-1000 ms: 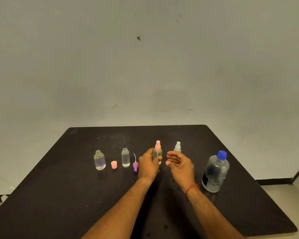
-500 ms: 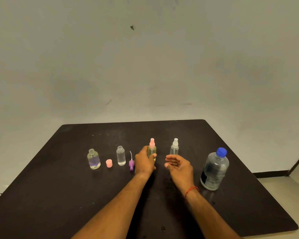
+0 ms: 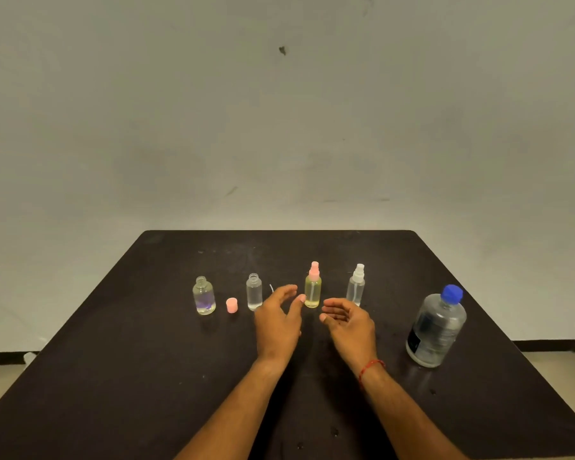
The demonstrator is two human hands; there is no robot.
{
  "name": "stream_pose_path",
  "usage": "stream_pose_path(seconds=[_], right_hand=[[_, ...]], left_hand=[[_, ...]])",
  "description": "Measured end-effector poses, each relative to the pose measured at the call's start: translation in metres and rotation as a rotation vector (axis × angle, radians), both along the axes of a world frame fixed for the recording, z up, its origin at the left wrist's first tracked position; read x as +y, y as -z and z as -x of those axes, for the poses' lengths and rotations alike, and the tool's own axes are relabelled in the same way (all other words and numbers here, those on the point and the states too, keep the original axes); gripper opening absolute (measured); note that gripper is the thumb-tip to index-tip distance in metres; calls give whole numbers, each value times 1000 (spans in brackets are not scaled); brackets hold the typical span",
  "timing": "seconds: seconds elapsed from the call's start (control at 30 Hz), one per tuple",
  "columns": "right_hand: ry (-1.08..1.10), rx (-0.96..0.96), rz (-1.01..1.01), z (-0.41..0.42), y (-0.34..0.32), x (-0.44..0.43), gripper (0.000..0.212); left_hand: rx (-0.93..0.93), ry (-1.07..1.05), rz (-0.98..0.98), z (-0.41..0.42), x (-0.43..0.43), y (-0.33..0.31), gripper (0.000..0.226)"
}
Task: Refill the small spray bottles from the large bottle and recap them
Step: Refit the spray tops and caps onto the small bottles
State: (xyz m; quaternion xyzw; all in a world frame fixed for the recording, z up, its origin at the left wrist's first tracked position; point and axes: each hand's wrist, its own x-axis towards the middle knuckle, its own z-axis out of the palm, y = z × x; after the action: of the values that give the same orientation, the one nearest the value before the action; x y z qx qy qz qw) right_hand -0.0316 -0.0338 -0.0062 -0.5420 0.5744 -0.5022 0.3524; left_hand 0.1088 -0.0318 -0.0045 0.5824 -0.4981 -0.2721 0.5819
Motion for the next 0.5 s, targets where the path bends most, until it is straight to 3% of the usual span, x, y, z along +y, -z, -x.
stream_pose_path(seconds=[0.3, 0.5], right_hand=[[-34, 247, 65, -57, 7, -1, 25], [-113, 483, 159, -81, 10, -9, 22]], left_hand=[[26, -245, 18, -58, 8, 20, 15], [44, -223, -48, -70, -13, 31, 45]])
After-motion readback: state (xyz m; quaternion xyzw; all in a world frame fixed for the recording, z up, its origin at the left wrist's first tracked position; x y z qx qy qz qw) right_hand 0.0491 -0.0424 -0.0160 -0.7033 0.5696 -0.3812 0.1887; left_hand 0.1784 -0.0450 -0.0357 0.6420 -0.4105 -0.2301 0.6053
